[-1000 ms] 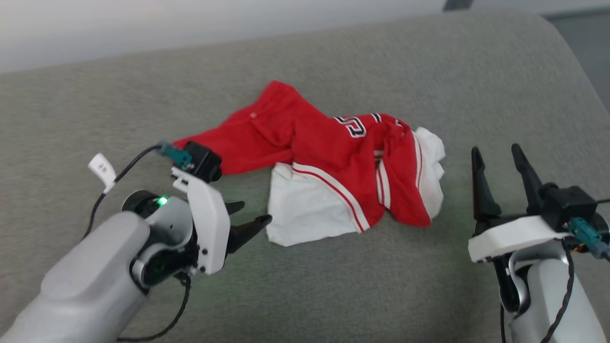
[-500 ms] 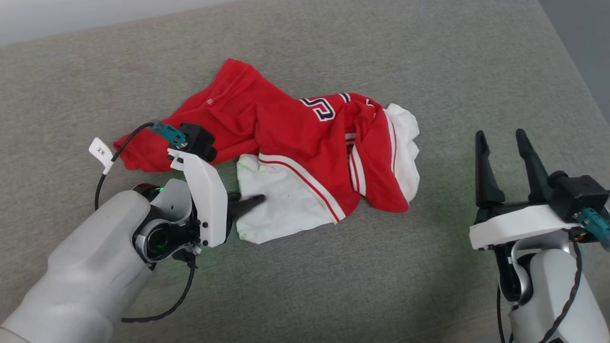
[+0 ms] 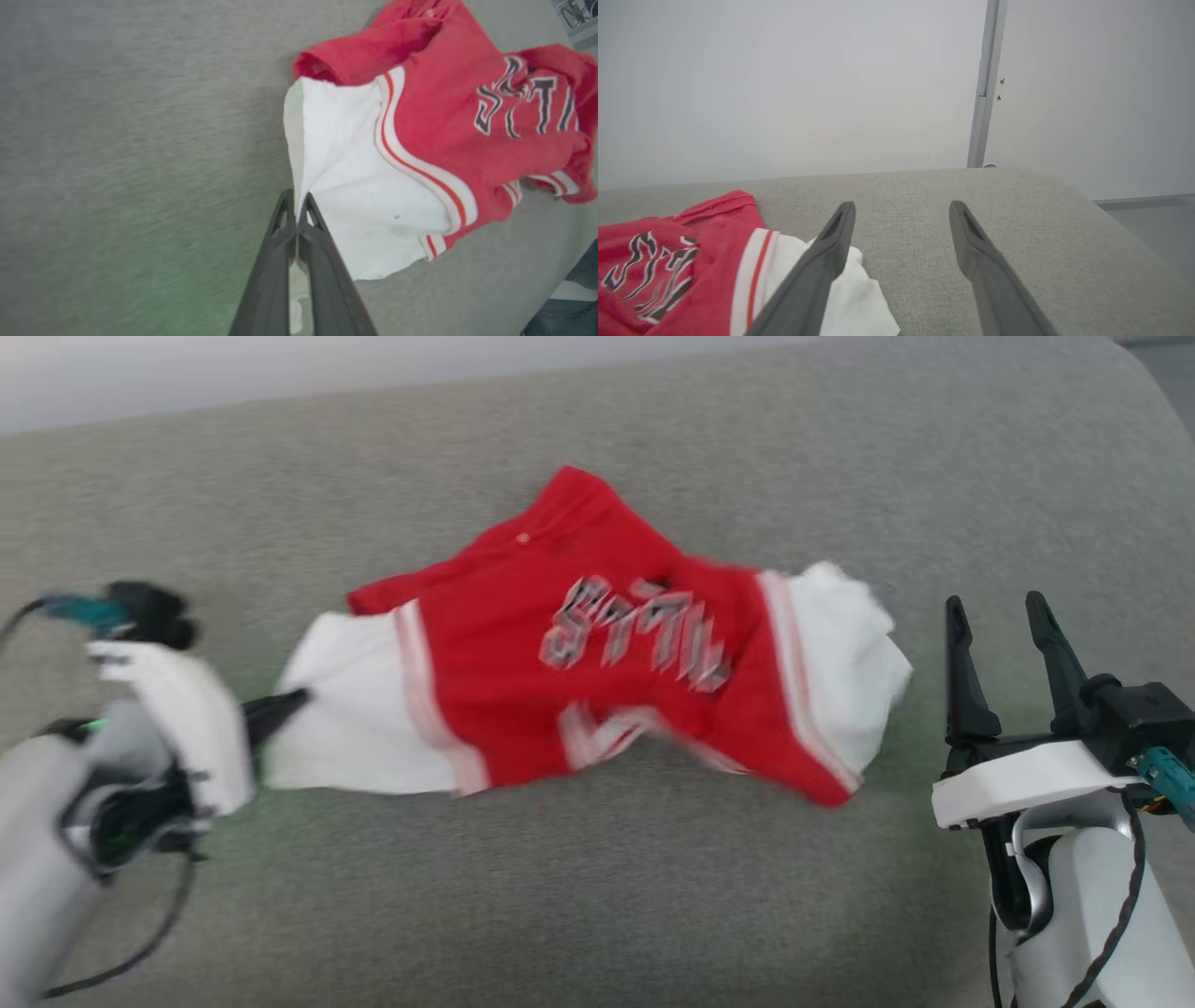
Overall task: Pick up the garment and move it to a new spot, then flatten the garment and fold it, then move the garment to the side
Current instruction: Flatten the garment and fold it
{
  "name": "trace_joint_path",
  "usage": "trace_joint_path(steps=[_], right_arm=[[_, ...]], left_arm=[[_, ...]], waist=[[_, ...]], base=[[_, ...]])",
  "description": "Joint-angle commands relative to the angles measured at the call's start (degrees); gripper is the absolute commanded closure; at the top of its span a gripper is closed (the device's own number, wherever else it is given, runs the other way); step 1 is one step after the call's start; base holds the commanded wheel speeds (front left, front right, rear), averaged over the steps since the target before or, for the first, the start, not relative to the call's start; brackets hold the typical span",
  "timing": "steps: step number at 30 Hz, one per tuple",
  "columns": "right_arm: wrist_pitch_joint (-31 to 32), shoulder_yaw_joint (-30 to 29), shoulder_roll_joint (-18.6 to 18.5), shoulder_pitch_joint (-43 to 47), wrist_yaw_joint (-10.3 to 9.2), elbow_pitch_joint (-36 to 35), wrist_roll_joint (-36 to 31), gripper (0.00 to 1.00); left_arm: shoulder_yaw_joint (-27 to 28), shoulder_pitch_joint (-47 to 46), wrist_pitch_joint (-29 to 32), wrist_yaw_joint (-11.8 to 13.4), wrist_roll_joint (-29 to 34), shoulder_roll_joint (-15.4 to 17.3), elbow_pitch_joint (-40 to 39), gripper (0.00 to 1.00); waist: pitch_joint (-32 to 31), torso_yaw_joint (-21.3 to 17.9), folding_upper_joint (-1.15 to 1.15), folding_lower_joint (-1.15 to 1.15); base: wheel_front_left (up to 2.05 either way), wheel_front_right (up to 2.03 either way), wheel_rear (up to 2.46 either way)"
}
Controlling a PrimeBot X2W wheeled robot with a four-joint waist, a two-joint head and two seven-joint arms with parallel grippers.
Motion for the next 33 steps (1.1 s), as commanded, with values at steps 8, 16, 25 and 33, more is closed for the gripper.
trace_joint_path(steps=[8, 16, 25, 33], right_arm=[[-0.28, -0.23, -0.01, -0.31, -0.04, 0.34, -2.17, 0.0], [-0.29, -0.22, -0.22, 0.51, -0.04, 0.55, -3.86, 0.0], [2.38, 6.91, -4.93, 1.66, -0.04, 1.32, -3.78, 0.0], [15.38, 22.21, -17.93, 2.14, -0.05, -2.35, 1.56, 0.0]], left_arm=[[0.43, 1.93, -5.13, 0.31, 2.29, 2.39, 9.6, 1.0], [-0.4, 2.28, -10.97, 0.06, 3.41, -0.54, 12.7, 0.0], [0.12, 5.99, -27.12, 0.54, 7.56, -1.88, 14.96, 0.0], [8.6, 11.92, -35.81, 7.74, 18.47, -6.83, 7.91, 0.0]], waist=[[-0.95, 2.58, 0.0, 0.0], [-1.35, 2.34, 0.0, 0.0], [-3.74, 3.38, 0.0, 0.0], [-4.78, 6.73, 0.0, 0.0]], base=[[0.0, 0.0, 0.0], [0.0, 0.0, 0.0], [0.0, 0.0, 0.0], [0.0, 0.0, 0.0]])
